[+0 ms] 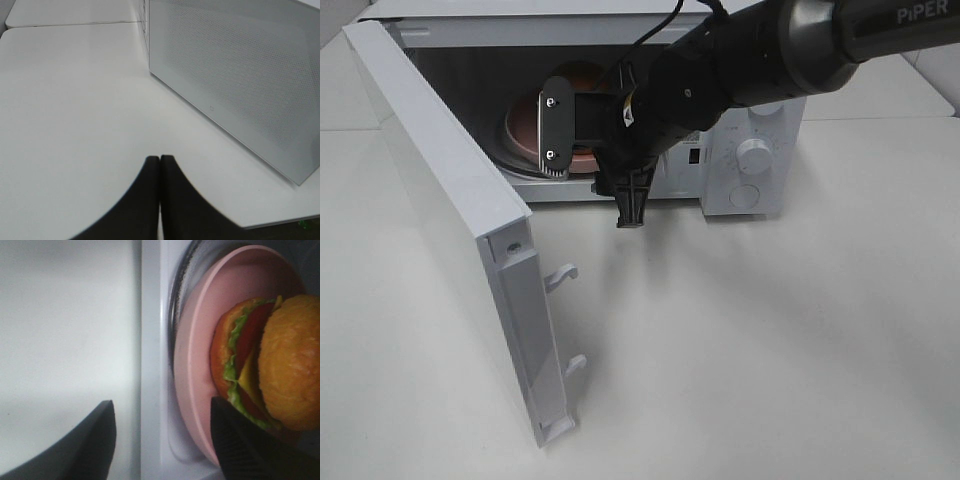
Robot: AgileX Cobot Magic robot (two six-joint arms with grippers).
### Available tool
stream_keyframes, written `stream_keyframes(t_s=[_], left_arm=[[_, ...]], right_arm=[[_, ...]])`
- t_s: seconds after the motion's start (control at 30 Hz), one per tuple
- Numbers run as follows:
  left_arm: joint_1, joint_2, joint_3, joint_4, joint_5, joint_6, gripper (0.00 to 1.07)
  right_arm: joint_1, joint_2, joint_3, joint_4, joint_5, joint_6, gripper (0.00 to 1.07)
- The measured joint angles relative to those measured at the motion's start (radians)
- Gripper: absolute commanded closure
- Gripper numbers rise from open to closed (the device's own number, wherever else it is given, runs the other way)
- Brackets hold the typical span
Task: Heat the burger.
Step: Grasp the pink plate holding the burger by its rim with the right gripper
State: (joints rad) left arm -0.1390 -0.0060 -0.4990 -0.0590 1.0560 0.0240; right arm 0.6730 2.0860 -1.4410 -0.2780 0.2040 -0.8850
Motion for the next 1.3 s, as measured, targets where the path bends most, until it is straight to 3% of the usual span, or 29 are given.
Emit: stream_keyframes(t_s=[0.57, 1.3], left_arm=[[0.000, 0.000, 0.000, 0.000, 0.000, 0.000, 1.06], [0.000, 0.000, 0.000, 0.000, 0.000, 0.000, 1.06]], right_arm=[[0.000, 0.066, -0.090, -0.025, 0.004, 0.033, 0.51], [0.000, 0.154, -0.117, -0.032, -0.031, 0.036, 0.51]])
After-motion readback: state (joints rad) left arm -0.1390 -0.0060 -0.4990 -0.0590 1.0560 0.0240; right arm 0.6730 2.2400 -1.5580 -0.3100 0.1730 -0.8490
